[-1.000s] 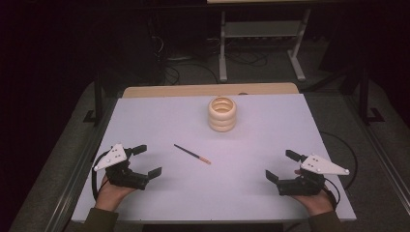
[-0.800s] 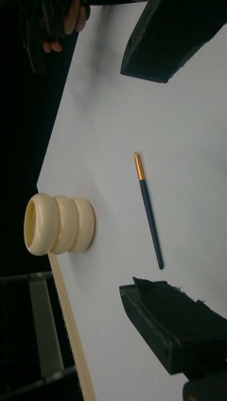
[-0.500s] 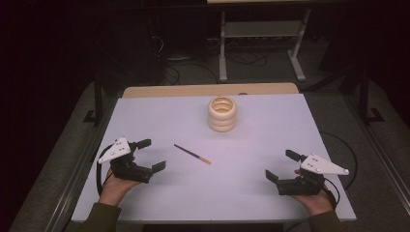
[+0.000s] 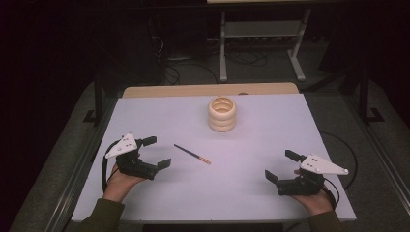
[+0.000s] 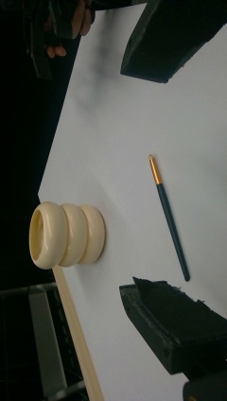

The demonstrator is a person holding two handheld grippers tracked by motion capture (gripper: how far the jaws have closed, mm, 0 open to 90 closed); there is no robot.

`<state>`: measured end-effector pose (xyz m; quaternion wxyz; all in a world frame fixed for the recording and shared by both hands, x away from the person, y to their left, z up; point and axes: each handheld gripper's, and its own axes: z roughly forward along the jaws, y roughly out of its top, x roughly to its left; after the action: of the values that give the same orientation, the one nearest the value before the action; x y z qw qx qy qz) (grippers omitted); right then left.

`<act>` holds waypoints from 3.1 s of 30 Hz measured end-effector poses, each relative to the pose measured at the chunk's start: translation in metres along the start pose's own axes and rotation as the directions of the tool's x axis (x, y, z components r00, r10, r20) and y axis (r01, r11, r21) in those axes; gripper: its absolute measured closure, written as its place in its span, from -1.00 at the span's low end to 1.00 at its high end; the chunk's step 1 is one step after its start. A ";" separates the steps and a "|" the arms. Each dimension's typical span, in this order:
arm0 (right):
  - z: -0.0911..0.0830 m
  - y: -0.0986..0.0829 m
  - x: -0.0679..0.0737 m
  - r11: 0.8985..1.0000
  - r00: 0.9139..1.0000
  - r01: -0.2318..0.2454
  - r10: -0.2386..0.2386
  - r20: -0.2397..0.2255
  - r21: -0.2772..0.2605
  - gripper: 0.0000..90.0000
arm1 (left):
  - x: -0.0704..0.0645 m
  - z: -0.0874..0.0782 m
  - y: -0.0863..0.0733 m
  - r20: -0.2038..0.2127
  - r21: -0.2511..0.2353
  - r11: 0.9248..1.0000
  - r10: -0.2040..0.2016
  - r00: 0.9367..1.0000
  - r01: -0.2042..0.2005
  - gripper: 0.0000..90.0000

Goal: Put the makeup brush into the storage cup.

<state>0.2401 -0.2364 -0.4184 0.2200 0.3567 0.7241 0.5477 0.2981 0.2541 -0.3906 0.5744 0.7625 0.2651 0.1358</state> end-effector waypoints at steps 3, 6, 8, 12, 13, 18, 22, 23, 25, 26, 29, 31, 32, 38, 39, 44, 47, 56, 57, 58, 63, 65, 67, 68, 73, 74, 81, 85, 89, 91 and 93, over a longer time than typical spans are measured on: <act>0.000 0.000 0.000 1.000 1.000 0.001 -0.001 -0.001 0.000 -1.00 | 0.002 0.004 0.002 0.004 0.017 1.000 0.008 1.000 -0.008 -1.00; 0.000 0.000 0.000 1.000 1.000 -0.002 0.002 0.001 -0.002 -1.00 | 0.002 0.007 0.005 0.007 0.014 1.000 0.008 1.000 -0.008 -1.00; 0.001 0.000 0.000 1.000 1.000 0.000 0.000 0.002 -0.002 -1.00 | 0.004 0.008 0.006 0.012 0.002 1.000 0.009 1.000 -0.009 -1.00; 0.001 0.000 0.001 1.000 1.000 -0.001 0.001 0.001 0.000 -1.00 | 0.005 0.009 0.007 0.014 -0.011 1.000 -0.003 1.000 0.004 -1.00; 0.001 0.000 0.001 1.000 1.000 -0.002 0.002 0.001 0.000 -1.00 | 0.006 0.009 0.008 0.017 -0.019 1.000 -0.009 1.000 0.009 -1.00; 0.001 0.001 0.000 1.000 1.000 -0.001 0.001 0.003 -0.002 -1.00 | 0.008 0.012 0.009 0.017 -0.020 1.000 -0.011 1.000 0.012 -1.00; 0.001 0.001 0.000 1.000 1.000 -0.001 0.001 0.002 -0.001 -1.00 | 0.009 0.016 0.012 0.024 -0.023 1.000 0.001 1.000 0.000 -1.00; 0.001 0.001 0.000 1.000 1.000 -0.002 0.002 0.004 -0.001 -1.00 | 0.009 0.017 0.013 0.025 -0.022 1.000 -0.001 1.000 0.002 -1.00; 0.001 0.001 0.000 1.000 1.000 -0.001 0.001 0.005 -0.003 -1.00 | 0.009 0.019 0.014 0.027 -0.019 1.000 0.002 1.000 -0.002 -1.00; 0.001 0.001 0.000 1.000 1.000 0.000 0.000 0.005 -0.003 -1.00 | 0.009 0.021 0.015 0.027 -0.021 1.000 0.000 1.000 0.001 -1.00; 0.000 0.001 0.000 1.000 1.000 -0.003 0.003 0.008 -0.003 -1.00 | 0.009 0.024 0.016 0.036 -0.019 1.000 0.000 0.999 0.001 -1.00; 0.000 0.001 -0.001 1.000 1.000 -0.004 0.004 0.009 -0.004 -1.00 | 0.009 0.026 0.017 0.038 -0.020 1.000 0.004 0.999 -0.003 -1.00; 0.000 0.000 -0.001 1.000 1.000 -0.005 0.005 0.009 -0.005 -1.00 | 0.009 0.027 0.017 0.042 -0.021 1.000 0.005 0.999 -0.004 -1.00; 0.000 0.000 -0.001 1.000 1.000 -0.008 0.008 0.009 -0.006 -1.00 | 0.011 0.033 0.020 0.049 -0.007 1.000 0.011 0.999 -0.010 -1.00; 0.000 0.000 -0.001 1.000 1.000 -0.009 0.009 0.009 -0.005 -1.00 | 0.011 0.035 0.020 0.051 -0.014 1.000 0.004 0.999 -0.004 -1.00; 0.000 0.000 -0.001 1.000 1.000 -0.010 0.010 0.010 -0.008 -1.00 | 0.012 0.040 0.022 0.058 -0.008 1.000 0.008 0.998 -0.008 -1.00; -0.001 0.000 -0.002 1.000 1.000 -0.011 0.011 0.011 -0.010 -1.00 | 0.013 0.045 0.024 0.064 -0.002 1.000 0.014 0.998 -0.014 -1.00; -0.001 0.000 -0.002 1.000 1.000 -0.012 0.012 0.011 -0.010 -1.00 | 0.016 0.058 0.025 0.083 0.000 1.000 0.007 0.996 -0.007 -1.00; -0.001 0.000 -0.002 1.000 1.000 -0.013 0.013 0.011 -0.011 -1.00 | 0.016 0.059 0.026 0.085 0.002 1.000 0.001 0.996 -0.001 -1.00; -0.001 0.000 -0.002 1.000 1.000 -0.013 0.013 0.011 -0.011 -1.00 | 0.016 0.059 0.026 0.085 0.002 1.000 0.001 0.996 -0.001 -1.00; -0.001 0.000 -0.002 1.000 1.000 -0.014 0.014 0.011 -0.011 -1.00 | 0.017 0.066 0.027 0.093 0.006 1.000 0.007 0.996 -0.008 -1.00; -0.001 0.000 -0.002 1.000 1.000 -0.014 0.014 0.010 -0.011 -1.00 | 0.017 0.069 0.028 0.096 0.008 1.000 0.007 0.995 -0.008 -1.00; -0.001 0.000 -0.002 1.000 1.000 -0.014 0.014 0.010 -0.012 -1.00 | 0.017 0.072 0.030 0.101 0.018 1.000 0.009 0.995 -0.010 -1.00; -0.001 0.000 -0.002 1.000 1.000 -0.014 0.014 0.010 -0.011 -1.00 | 0.018 0.073 0.031 0.102 0.016 1.000 0.012 0.995 -0.014 -1.00; -0.001 0.000 -0.002 1.000 1.000 -0.014 0.014 0.010 -0.011 -1.00 | 0.020 0.079 0.031 0.105 0.015 1.000 -0.001 0.994 -0.001 -1.00; -0.001 0.000 -0.002 1.000 1.000 -0.014 0.014 0.010 -0.012 -1.00 | 0.021 0.080 0.031 0.102 0.021 1.000 0.005 0.995 -0.007 -1.00; -0.001 0.000 -0.002 1.000 1.000 -0.015 0.015 0.010 -0.013 -1.00 | 0.024 0.087 0.036 0.102 0.013 1.000 0.007 0.995 -0.008 -1.00; -0.001 0.000 -0.002 1.000 1.000 -0.015 0.015 0.010 -0.014 -1.00 | 0.025 0.092 0.038 0.102 0.006 1.000 0.007 0.995 -0.007 -1.00; -0.001 0.000 -0.003 1.000 1.000 -0.015 0.015 0.010 -0.014 -1.00 | 0.026 0.097 0.038 0.107 0.008 1.000 0.004 0.994 -0.005 -1.00; -0.001 0.000 -0.003 1.000 1.000 -0.014 0.014 0.009 -0.014 -1.00 | 0.027 0.101 0.038 0.111 0.009 1.000 0.012 0.994 -0.013 -1.00; -0.001 0.000 -0.003 1.000 1.000 -0.016 0.016 0.008 -0.015 -1.00 | 0.027 0.104 0.038 0.113 0.014 1.000 0.009 0.994 -0.011 -1.00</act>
<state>0.2414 -0.2393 -0.4183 0.2214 0.3631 0.7163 0.5533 0.3828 0.1782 -0.3882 0.5822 0.7744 0.2293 0.0934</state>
